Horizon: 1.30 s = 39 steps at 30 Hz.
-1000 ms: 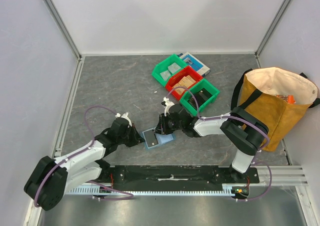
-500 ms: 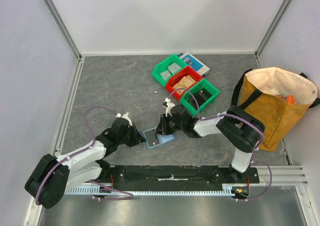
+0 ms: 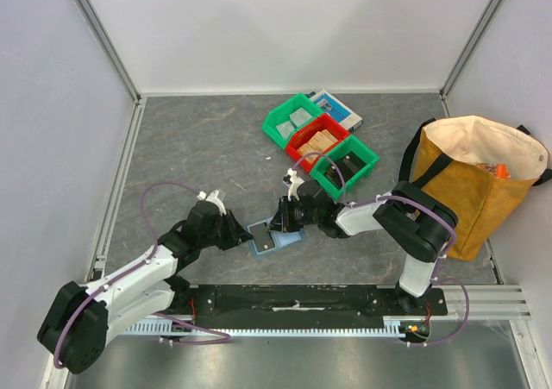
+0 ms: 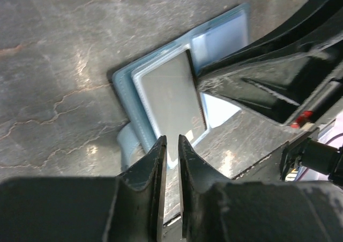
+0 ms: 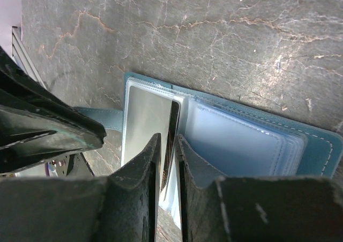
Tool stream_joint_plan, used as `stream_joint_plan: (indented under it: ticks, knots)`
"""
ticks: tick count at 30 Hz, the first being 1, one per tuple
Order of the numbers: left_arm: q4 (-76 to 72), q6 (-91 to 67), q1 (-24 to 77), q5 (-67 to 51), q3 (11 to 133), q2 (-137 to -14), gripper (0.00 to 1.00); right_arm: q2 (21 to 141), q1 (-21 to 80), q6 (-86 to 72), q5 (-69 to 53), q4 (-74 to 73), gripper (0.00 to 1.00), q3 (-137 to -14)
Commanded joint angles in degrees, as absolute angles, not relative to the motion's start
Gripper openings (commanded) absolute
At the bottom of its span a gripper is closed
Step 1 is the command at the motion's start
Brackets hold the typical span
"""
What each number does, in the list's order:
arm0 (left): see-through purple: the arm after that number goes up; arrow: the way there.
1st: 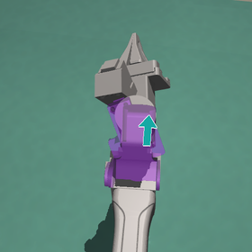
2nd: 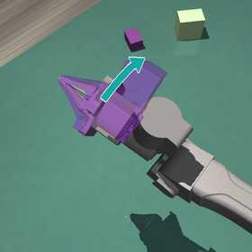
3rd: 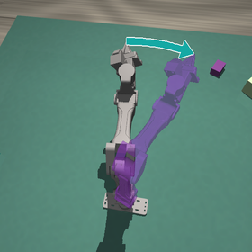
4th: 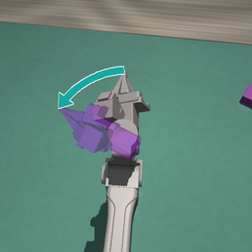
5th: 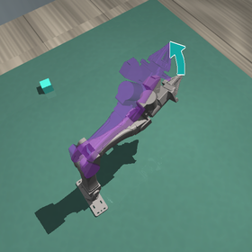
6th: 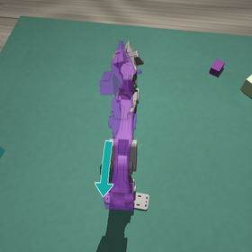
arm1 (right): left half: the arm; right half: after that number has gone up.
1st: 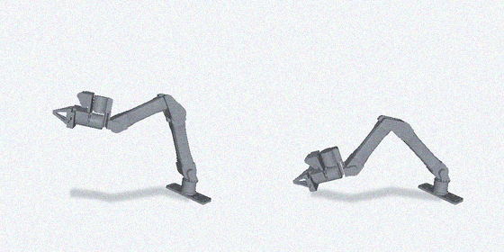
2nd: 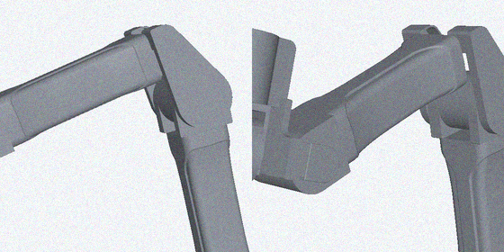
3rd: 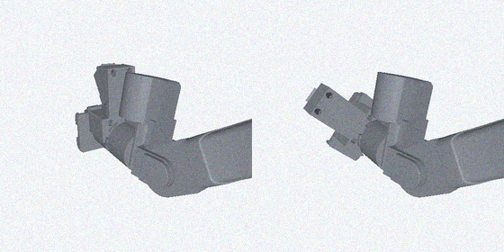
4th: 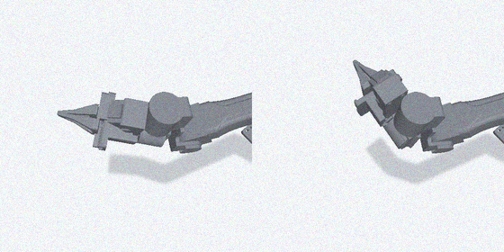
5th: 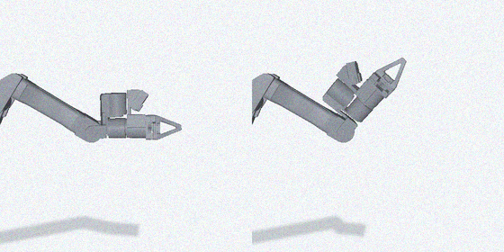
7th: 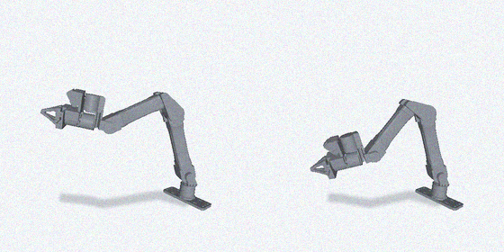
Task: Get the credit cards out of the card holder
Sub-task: Remove the credit card from the card holder.
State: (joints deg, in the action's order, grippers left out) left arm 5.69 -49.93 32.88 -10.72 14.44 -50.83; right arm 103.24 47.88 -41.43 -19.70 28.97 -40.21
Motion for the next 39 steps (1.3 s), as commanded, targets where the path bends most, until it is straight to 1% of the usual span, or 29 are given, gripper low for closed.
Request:
stream_joint_plan:
  ticks: [1, 4, 10, 15, 23, 29, 31, 35, 39]
  knots:
    - [6.6, -50.7, 33.0, -11.5, 18.5, -50.1, 0.2, 102.3, 47.6, -41.0, -19.6, 29.4, 0.24, -39.6]
    - [6.1, -50.3, 33.1, -11.3, 19.0, -52.1, 0.2, 102.3, 47.6, -41.2, -19.5, 29.5, 0.23, -39.6]
    - [2.5, -50.4, 33.1, -11.9, 18.1, -58.1, 0.08, 102.5, 47.6, -41.4, -19.0, 29.4, 0.24, -39.6]
    - [0.8, -50.7, 33.5, -11.5, 17.0, -60.9, 0.02, 102.9, 47.6, -41.3, -18.2, 27.9, 0.24, -40.0]
    - [0.9, -50.4, 33.4, -10.8, 16.1, -65.3, 0.02, 102.7, 47.6, -41.0, -16.3, 26.0, 0.26, -40.1]
    - [1.1, -50.4, 33.6, -10.2, 15.5, -65.5, 0.02, 101.2, 47.6, -40.3, -14.2, 24.3, 0.26, -39.8]
    - [1.0, -50.4, 33.5, -10.3, 15.4, -65.5, 0.02, 101.2, 47.5, -40.3, -15.6, 25.6, 0.25, -39.6]
    - [1.1, -50.3, 33.5, -10.5, 15.2, -65.8, 0.02, 102.6, 47.1, -42.7, -20.8, 32.5, 0.21, -38.1]
    - [1.1, -50.2, 33.6, -10.5, 15.0, -65.7, 0.02, 104.1, 46.8, -43.9, -24.2, 35.9, 0.19, -37.9]
